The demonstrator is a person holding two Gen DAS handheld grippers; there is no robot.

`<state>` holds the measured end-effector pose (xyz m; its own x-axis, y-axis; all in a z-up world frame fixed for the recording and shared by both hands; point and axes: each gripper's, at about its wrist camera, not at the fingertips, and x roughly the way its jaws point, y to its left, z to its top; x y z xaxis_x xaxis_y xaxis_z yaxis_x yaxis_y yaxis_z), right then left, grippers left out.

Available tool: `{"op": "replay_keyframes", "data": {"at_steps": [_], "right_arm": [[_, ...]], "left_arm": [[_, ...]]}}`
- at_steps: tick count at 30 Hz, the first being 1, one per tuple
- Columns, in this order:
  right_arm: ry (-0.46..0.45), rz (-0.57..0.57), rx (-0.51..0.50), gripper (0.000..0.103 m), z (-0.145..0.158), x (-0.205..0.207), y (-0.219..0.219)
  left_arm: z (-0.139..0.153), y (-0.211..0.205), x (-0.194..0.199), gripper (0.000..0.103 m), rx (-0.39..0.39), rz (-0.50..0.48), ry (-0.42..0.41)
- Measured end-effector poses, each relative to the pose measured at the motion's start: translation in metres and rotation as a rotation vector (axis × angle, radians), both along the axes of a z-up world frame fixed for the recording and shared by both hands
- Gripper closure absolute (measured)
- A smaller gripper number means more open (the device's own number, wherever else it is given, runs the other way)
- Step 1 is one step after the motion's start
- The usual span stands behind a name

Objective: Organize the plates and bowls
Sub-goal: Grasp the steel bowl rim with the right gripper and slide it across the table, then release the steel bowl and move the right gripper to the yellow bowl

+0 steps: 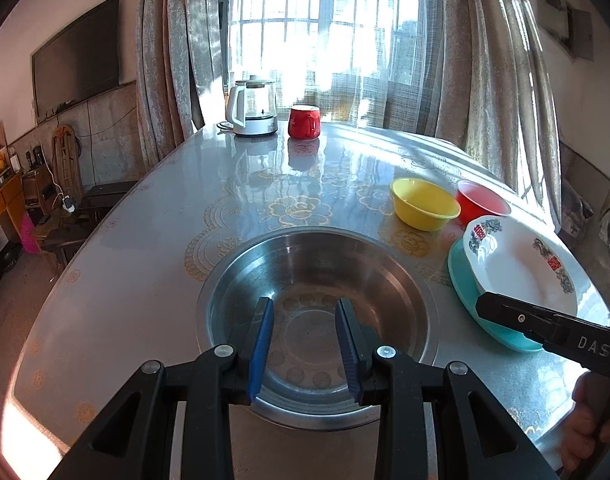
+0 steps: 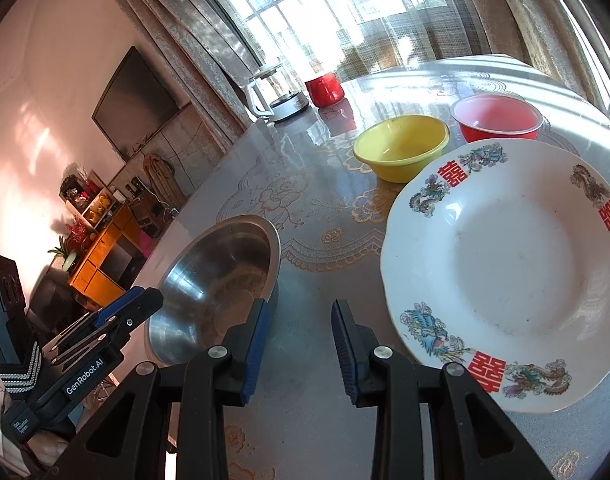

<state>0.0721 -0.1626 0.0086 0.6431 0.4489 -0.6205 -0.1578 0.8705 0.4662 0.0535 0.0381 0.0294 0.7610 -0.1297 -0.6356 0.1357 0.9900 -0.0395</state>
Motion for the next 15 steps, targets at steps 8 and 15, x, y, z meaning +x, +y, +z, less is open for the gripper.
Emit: {"op": "replay_keyframes", "data": {"at_steps": [8,15], "right_arm": [[-0.004,-0.035,0.016,0.07,0.003,0.002,-0.021],[-0.012,-0.063,0.009,0.07,0.01,0.01,-0.038]], "left_arm": [[-0.003,-0.023,0.01,0.07,0.039,-0.047,0.011],[-0.006,-0.042,0.023,0.068,0.066,-0.086,0.03]]}}
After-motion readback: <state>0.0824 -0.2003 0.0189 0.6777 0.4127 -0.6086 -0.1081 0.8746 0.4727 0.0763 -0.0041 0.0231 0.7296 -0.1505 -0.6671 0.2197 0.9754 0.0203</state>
